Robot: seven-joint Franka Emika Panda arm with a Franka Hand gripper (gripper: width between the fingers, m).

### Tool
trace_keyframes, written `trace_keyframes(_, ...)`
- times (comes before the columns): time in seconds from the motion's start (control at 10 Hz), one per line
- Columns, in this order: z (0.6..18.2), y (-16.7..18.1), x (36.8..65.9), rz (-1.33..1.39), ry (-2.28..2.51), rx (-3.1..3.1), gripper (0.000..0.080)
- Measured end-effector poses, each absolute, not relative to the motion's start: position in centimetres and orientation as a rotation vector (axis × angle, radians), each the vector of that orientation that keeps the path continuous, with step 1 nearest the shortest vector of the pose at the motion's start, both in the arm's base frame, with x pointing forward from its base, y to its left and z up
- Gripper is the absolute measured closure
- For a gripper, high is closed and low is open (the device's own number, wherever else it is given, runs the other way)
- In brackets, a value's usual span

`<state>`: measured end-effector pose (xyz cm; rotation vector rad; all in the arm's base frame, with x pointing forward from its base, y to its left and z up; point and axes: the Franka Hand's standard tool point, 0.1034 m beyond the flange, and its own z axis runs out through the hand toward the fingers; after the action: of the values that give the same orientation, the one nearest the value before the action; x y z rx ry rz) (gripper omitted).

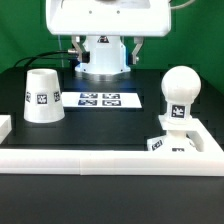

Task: Assemble lamp

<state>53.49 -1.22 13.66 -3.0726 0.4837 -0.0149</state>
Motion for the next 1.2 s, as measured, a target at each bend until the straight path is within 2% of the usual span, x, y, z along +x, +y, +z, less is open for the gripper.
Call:
trace_keyframes(0.3,12.6,-2.3,50.0,0.016,0.421,-3.085,0.0100)
trace_keyframes(0.7,11.9,-4.6,47.3,0.034,0.193,-3.109,0.0100)
trace_keyframes(1.2,11.8,-4.9,47.0,0.040,0.204,-3.109,0.0100)
